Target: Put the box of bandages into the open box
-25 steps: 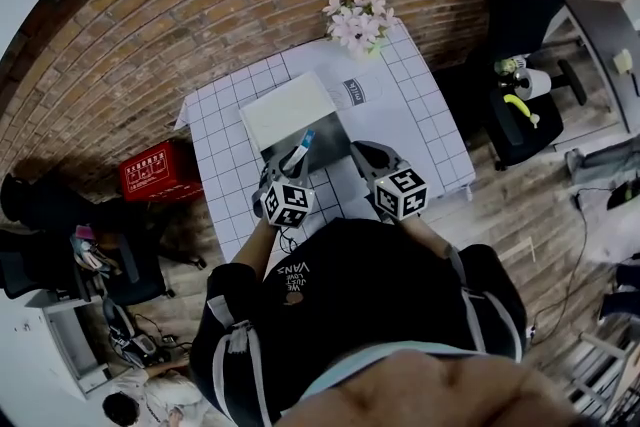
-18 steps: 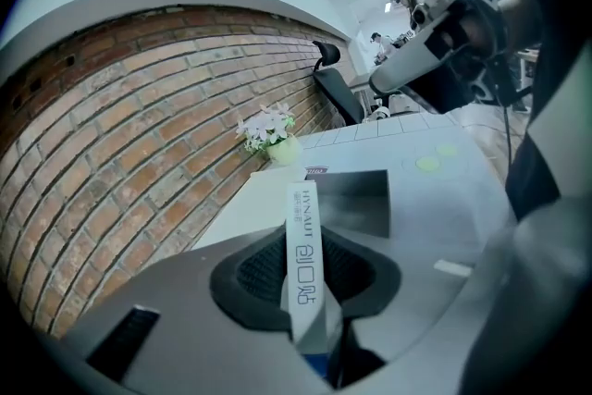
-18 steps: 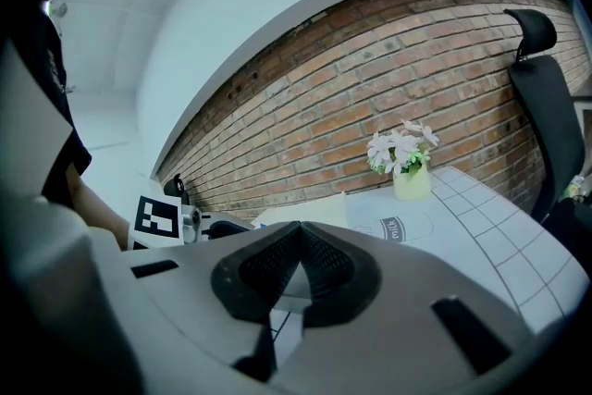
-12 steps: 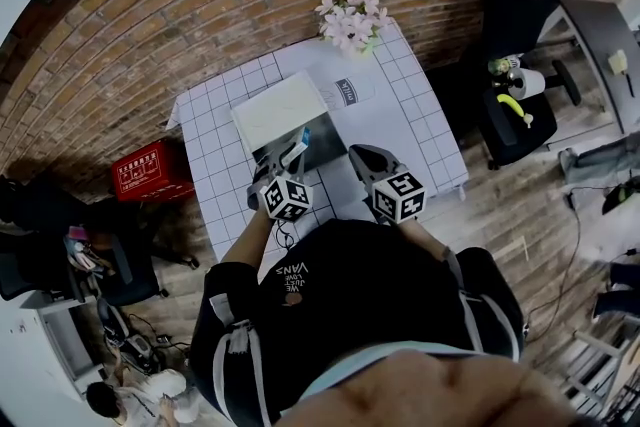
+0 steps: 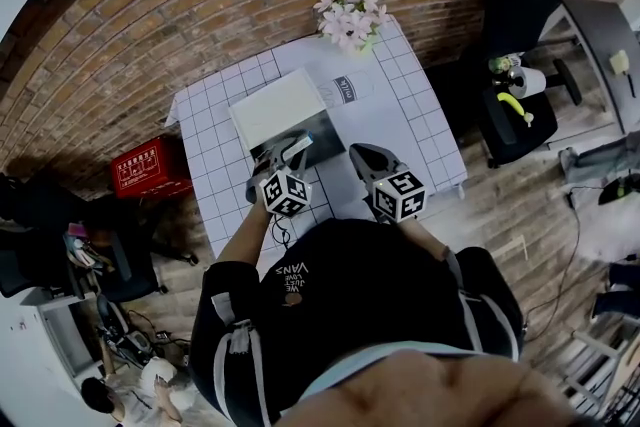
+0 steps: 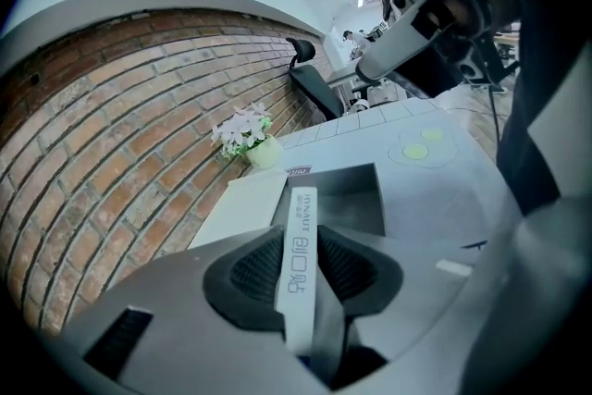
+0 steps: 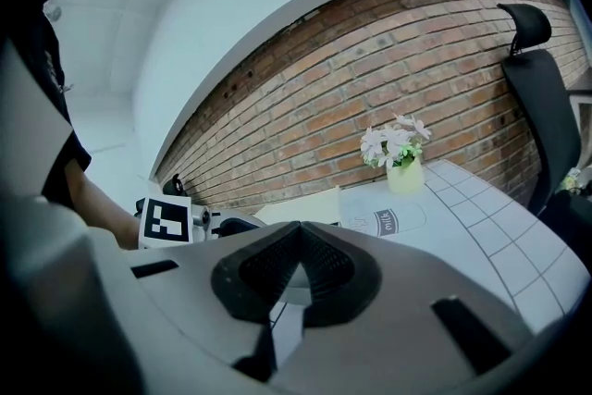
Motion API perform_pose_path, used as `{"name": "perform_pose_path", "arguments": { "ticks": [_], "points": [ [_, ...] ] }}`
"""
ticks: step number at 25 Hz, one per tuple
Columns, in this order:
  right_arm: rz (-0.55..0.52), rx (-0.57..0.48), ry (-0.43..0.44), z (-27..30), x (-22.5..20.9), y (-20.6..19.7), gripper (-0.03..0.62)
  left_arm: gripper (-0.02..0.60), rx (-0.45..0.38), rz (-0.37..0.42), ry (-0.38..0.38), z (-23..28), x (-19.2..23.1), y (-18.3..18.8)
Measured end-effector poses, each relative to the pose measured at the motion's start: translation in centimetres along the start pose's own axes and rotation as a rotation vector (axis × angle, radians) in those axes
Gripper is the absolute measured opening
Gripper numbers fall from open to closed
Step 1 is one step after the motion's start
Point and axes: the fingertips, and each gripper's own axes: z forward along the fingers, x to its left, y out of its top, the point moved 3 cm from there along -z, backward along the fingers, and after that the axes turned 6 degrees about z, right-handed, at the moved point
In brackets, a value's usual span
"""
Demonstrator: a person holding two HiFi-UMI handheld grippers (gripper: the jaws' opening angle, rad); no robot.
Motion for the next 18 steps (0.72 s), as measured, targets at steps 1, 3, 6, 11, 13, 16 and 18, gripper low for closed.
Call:
{"name": "perform_pose_path", "arguments": {
  "ticks": [1, 3, 6, 11, 13, 16, 18],
  "points": [
    [0.003, -0.001, -0.001, 0.0, -0.1, 0.0, -0.003, 0.108, 0.002, 0.0, -0.008, 0.1, -0.1, 0.0],
    [0.007, -0.004, -0.003, 0.0, -0.2, 0.0, -0.003, 0.114, 0.013, -0.001, -0.023, 0.2, -0.2, -0.2],
    [0.007, -0.01, 0.0, 0.0, -0.2, 0.1, -0.003, 0.114, 0.021, -0.003, -0.039, 0.2, -0.3, -0.3],
    [0.012, -0.011, -0.003, 0.0, -0.3, 0.1, -0.003, 0.142, 0.011, 0.001, -0.068, -0.3, -0.6, -0.1],
    [0.013, -0.012, -0.003, 0.0, -0.3, 0.0, -0.003, 0.143, 0.003, -0.001, -0.076, -0.6, -0.7, 0.0],
    [0.013, -0.01, -0.003, 0.0, -0.2, 0.1, -0.003, 0.143, -0.011, -0.002, -0.081, -1.4, -0.7, 0.1],
    [0.011, -0.008, -0.002, 0.1, -0.1, 0.0, -0.003, 0.143, -0.015, -0.012, -0.078, -1.8, -0.6, 0.1]
  ]
}}
